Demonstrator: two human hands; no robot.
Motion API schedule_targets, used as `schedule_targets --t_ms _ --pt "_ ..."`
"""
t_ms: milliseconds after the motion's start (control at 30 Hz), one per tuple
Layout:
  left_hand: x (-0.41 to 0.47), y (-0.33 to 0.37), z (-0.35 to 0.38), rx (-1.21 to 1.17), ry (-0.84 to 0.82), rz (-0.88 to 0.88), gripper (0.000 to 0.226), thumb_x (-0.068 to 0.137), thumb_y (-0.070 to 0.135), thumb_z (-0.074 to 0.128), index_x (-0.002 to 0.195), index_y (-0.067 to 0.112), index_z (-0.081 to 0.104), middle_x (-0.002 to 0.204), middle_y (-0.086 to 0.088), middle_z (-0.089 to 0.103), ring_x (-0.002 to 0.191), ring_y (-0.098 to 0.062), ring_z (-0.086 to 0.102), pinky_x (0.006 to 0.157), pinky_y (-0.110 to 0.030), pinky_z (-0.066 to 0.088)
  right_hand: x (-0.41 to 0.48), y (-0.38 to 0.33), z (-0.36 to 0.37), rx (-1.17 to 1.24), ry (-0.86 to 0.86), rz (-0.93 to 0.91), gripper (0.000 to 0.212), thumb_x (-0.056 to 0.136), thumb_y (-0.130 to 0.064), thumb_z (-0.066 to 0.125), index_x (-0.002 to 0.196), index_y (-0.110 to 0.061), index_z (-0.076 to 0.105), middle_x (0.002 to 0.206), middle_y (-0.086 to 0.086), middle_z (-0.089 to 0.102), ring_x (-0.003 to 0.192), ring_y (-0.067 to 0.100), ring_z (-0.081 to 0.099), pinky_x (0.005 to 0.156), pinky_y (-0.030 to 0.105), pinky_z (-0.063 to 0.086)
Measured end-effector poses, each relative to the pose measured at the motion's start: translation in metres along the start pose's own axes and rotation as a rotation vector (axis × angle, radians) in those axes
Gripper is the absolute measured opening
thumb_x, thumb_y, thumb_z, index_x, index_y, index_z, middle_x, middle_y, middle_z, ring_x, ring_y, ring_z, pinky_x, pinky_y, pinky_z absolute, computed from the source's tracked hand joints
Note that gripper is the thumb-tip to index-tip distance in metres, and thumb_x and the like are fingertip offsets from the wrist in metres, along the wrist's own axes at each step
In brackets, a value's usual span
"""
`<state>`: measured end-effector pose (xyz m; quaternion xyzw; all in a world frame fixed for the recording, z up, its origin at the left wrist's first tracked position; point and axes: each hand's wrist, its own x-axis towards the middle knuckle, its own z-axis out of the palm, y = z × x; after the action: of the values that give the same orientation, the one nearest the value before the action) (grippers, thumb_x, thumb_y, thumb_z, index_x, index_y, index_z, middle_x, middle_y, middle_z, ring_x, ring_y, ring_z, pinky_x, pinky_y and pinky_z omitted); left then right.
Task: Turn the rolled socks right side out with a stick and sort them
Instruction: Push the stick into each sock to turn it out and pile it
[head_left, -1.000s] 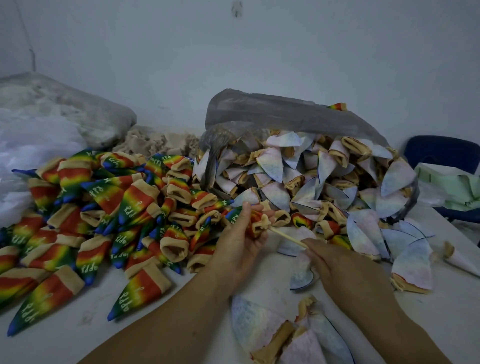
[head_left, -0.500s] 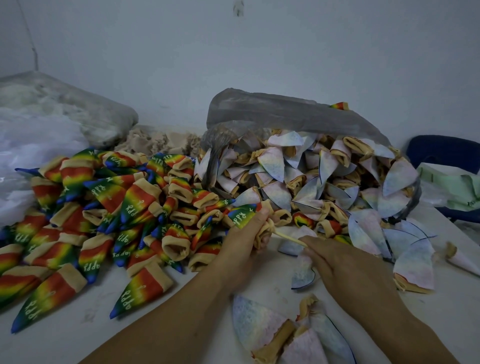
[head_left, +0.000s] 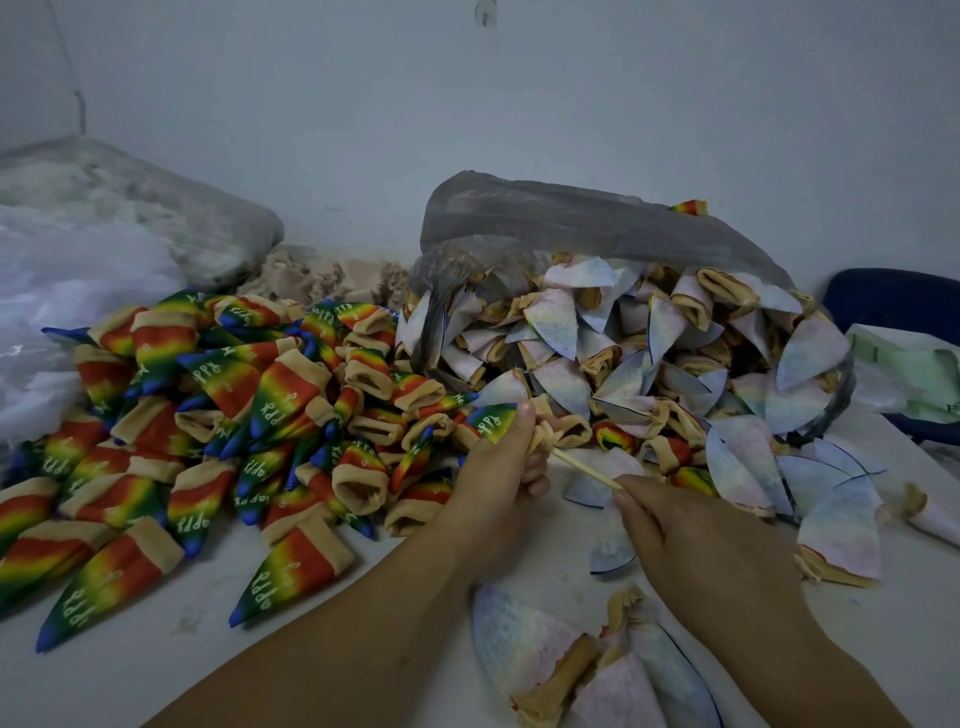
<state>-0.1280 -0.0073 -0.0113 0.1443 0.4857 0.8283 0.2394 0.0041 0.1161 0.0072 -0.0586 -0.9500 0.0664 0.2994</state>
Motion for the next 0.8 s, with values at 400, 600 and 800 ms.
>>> schedule_targets --t_ms 400,600,800 --pt "-0.007 -0.002 0.012 0.142 0.104 -0.061 0.055 0.099 0.029 0.045 0.045 0.022 0.05 0.044 0.004 0.024 0.04 -0.011 0.019 0.04 -0.021 0.019 0.0 0.002 0.002 0.334 -0.293 0.177 0.022 0.093 -0.049 0.041 0.096 -0.047 0.063 0.073 -0.005 0.065 0.075 0.002 0.054 0.058 0.016 0.04" --pt "-0.009 -0.006 0.006 0.091 0.06 -0.071 0.069 0.088 0.071 0.043 0.055 0.014 0.063 0.042 0.004 0.026 0.043 -0.011 0.017 0.043 -0.024 0.014 0.007 0.019 -0.012 0.095 -0.293 0.014 0.034 0.09 -0.057 0.032 0.102 -0.045 0.062 0.074 -0.009 0.064 0.069 0.004 0.056 0.061 0.028 0.048" --pt "-0.009 -0.008 0.006 0.179 0.077 -0.089 0.063 0.1 0.048 0.042 0.054 0.015 0.069 0.044 0.004 0.026 0.042 -0.01 0.019 0.043 -0.023 0.017 0.004 0.018 -0.016 0.029 -0.265 -0.022 0.039 0.09 -0.059 0.026 0.098 -0.042 0.06 0.073 -0.009 0.063 0.067 0.004 0.056 0.057 0.023 0.045"
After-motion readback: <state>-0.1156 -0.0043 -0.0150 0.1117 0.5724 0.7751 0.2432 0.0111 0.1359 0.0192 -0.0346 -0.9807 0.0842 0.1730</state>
